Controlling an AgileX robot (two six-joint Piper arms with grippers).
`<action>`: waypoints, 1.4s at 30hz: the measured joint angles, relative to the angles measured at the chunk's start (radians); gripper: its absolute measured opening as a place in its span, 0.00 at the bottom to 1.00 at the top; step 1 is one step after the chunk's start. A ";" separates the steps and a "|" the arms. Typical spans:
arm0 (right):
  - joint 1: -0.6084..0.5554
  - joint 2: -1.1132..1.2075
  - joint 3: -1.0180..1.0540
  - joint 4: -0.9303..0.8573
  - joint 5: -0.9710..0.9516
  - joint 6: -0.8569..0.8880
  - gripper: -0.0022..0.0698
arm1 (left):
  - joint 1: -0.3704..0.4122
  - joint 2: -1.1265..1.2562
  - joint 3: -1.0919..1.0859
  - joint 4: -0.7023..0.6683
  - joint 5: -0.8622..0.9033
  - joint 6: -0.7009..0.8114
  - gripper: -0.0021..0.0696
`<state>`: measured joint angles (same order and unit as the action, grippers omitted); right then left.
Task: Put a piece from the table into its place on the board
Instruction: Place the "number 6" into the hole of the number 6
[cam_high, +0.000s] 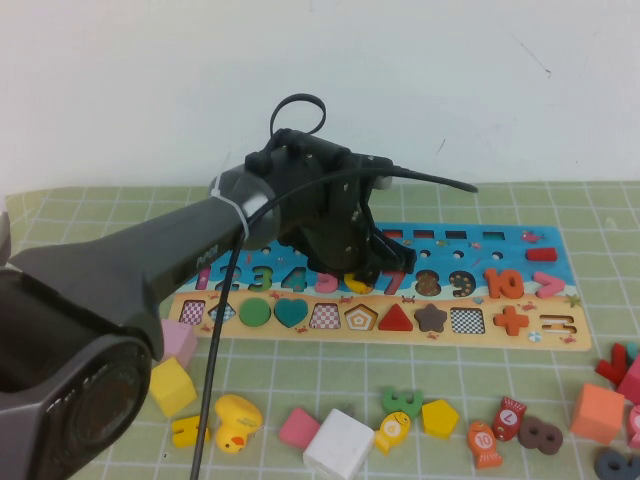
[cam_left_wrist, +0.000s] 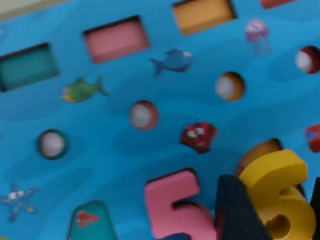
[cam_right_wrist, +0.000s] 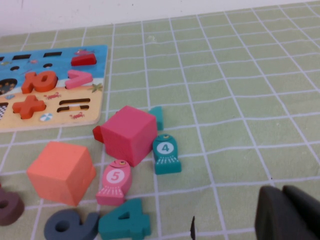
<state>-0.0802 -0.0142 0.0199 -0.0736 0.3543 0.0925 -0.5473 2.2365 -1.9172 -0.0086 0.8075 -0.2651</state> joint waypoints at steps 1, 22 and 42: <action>0.000 0.000 0.000 0.000 0.000 0.000 0.03 | 0.000 0.000 0.000 0.009 -0.004 -0.012 0.39; 0.000 0.000 0.000 0.000 0.000 0.000 0.03 | 0.000 0.016 -0.006 -0.034 -0.028 -0.031 0.39; 0.000 0.000 0.000 0.000 0.000 0.000 0.03 | 0.000 0.016 -0.011 -0.002 -0.003 -0.060 0.39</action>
<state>-0.0802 -0.0142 0.0199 -0.0736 0.3543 0.0925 -0.5473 2.2523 -1.9278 -0.0109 0.8043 -0.3253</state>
